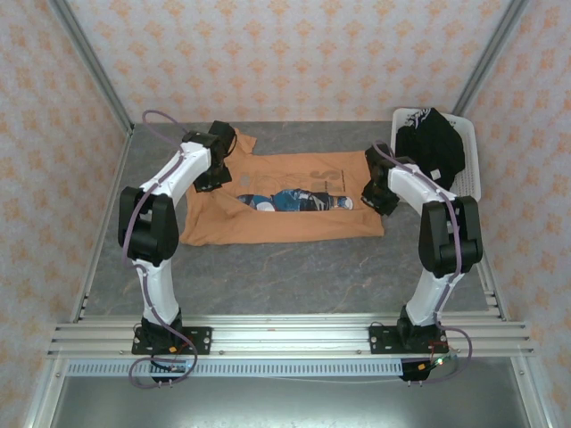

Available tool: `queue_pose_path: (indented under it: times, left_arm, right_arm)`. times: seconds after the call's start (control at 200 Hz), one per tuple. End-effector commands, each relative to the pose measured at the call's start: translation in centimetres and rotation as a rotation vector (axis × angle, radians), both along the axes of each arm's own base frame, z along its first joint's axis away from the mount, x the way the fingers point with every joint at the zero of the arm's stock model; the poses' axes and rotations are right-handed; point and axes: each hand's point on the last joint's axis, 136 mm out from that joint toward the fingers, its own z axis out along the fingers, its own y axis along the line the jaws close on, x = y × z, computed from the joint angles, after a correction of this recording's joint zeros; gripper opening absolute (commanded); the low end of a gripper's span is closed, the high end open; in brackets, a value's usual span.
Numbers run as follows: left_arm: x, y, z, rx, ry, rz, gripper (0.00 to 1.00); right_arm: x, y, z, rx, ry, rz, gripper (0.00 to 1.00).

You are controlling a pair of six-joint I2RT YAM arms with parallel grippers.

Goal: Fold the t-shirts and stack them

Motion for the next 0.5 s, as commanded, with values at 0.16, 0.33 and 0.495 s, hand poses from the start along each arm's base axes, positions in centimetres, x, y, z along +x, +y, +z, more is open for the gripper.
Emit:
queue_pose_path:
  times: [0.16,0.33,0.495]
  left_arm:
    - [-4.6,1.3,3.8,-0.045,-0.071,0.066,0.51]
    - [-9.7,-0.3,-0.2,-0.208,-0.005,0.153,0.44]
    - [-11.0,-0.8,-1.5,-0.249,0.002,0.173,0.4]
  right_arm:
    - [-0.8,-1.4,4.8,-0.05,-0.139,0.0,0.49]
    - [-2.9,-1.7,4.7,-0.052,-0.195,0.027,0.45]
    - [1.6,-1.2,6.5,-0.07,-0.267,0.147,0.4]
